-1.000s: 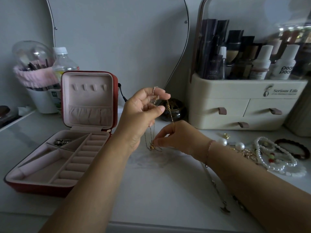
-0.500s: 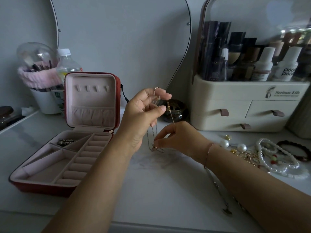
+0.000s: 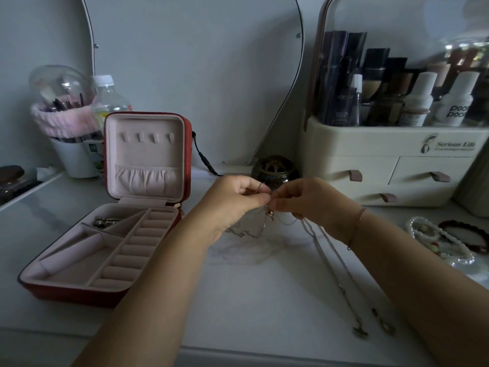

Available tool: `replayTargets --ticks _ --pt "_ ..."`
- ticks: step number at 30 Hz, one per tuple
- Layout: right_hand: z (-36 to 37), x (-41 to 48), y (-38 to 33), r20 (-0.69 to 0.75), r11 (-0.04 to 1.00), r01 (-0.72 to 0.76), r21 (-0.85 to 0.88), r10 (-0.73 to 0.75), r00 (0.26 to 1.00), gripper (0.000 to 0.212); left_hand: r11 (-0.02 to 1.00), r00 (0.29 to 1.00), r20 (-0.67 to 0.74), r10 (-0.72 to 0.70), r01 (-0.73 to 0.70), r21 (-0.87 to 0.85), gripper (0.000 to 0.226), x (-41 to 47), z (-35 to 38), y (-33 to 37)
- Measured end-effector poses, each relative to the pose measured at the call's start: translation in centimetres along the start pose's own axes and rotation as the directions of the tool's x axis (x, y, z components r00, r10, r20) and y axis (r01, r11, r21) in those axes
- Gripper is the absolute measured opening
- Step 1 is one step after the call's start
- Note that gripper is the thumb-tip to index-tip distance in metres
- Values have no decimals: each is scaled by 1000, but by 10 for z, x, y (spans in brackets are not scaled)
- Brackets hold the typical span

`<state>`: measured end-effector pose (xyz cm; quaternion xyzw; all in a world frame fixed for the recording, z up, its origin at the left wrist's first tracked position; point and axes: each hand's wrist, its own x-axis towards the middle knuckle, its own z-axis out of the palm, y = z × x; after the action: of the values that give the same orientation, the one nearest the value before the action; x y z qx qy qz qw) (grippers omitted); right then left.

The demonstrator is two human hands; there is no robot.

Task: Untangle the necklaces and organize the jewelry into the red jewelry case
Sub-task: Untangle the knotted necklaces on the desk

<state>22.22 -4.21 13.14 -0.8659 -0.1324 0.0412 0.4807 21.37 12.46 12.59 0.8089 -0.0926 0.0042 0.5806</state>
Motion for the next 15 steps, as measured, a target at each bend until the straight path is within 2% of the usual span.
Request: replayTargets --ticks 5,9,15 --pt "-4 1 1 -25 1000 -15 -16 14 1000 5 998 998 39 -58 57 29 10 1 -2 0" --pt "-4 1 0 33 1000 1 -26 -1 999 4 995 994 50 -98 97 27 12 0 -1 -1" --pt "-9 -3 -2 74 986 -30 162 19 997 5 993 994 25 -108 107 54 4 0 -2 0"
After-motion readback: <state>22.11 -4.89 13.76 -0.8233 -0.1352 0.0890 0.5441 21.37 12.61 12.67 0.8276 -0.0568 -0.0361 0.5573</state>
